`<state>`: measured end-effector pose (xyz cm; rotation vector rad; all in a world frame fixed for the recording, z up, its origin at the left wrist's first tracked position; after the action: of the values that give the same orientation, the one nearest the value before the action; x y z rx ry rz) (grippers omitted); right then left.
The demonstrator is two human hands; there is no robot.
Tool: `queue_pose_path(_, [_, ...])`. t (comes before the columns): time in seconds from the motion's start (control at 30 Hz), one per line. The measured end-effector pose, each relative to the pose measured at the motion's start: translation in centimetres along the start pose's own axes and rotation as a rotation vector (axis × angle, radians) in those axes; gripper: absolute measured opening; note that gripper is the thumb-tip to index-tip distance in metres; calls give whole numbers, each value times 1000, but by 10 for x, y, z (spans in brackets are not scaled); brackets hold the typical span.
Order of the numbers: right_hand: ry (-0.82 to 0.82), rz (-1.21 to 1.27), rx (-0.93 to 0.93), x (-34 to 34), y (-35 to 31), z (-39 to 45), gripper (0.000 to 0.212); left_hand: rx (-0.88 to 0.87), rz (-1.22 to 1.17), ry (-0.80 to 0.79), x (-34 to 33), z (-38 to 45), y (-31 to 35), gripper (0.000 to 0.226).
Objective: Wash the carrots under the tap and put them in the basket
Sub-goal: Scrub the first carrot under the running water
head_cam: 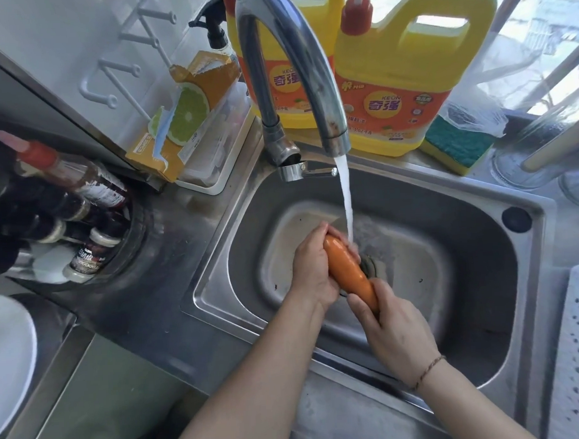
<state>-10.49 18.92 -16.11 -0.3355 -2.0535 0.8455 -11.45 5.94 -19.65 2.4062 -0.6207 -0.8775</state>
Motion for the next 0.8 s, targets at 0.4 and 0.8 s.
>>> queue_pose_path(0.4, [-546, 716, -220, -26, -29, 35, 35, -63, -169, 43, 12, 12, 25, 22])
queue_pose_path(0.8, [-339, 648, -23, 13, -39, 54, 12, 100, -284, 228, 20, 28, 13, 23])
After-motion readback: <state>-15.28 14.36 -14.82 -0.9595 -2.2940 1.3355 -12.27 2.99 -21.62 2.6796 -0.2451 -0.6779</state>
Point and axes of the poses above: each hand's wrist, its own z-axis towards the middle knuckle, its own x-axis out of the back of the hand, y = z × x, the point moved 10 cm from there along z, towards the middle knuckle, and after that the axes turned 8 degrees about z, right-handed, at the moved point
